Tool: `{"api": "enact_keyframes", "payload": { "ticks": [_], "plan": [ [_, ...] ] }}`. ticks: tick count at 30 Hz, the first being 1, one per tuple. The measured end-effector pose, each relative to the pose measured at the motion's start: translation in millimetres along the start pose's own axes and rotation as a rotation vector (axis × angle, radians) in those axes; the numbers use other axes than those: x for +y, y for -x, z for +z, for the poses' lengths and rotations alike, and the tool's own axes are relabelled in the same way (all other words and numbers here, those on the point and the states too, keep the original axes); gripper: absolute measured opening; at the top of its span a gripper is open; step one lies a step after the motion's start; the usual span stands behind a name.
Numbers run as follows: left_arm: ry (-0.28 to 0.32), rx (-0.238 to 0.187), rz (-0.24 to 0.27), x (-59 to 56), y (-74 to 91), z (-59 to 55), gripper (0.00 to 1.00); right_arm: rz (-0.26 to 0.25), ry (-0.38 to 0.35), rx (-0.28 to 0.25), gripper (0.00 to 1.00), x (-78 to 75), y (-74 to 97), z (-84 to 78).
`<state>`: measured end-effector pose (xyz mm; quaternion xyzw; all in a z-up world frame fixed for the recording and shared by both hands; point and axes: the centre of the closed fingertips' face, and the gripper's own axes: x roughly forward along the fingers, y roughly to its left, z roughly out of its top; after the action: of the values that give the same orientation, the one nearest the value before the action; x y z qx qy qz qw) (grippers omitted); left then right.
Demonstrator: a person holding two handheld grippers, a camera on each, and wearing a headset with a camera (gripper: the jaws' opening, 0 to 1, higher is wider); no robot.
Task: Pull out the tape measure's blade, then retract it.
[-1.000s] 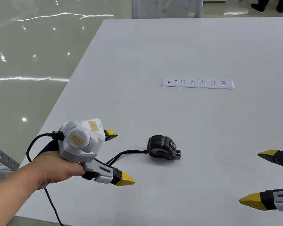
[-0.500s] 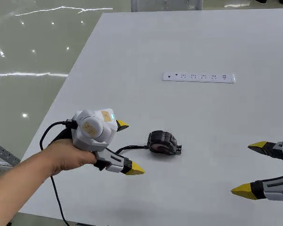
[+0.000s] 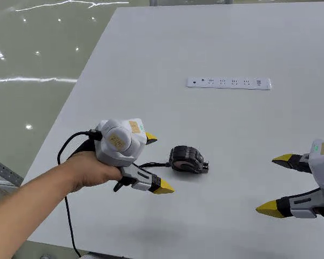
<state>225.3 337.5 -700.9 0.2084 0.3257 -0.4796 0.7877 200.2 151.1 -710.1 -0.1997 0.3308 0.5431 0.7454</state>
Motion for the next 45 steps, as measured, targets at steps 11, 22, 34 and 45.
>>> {"api": "enact_keyframes", "payload": {
  "ticks": [11, 22, 34, 45],
  "plan": [
    [-0.036, 0.013, -0.022, 5.7, -16.6, 3.2, 0.74, 0.024, 0.037, -0.016, 0.70, -4.6, -19.5, 7.6],
    [-0.060, 0.030, -0.043, 12.4, -33.5, 4.0, 0.70, 0.055, 0.091, -0.011, 0.69, -8.9, -46.2, 13.0],
    [-0.092, 0.038, -0.039, 21.9, -49.2, 6.1, 0.65, 0.084, 0.143, -0.004, 0.64, -17.2, -72.3, 17.3],
    [-0.147, 0.069, -0.056, 23.2, -63.5, 2.9, 0.62, 0.110, 0.179, 0.009, 0.59, -19.6, -92.1, 20.7]
  ]
}}
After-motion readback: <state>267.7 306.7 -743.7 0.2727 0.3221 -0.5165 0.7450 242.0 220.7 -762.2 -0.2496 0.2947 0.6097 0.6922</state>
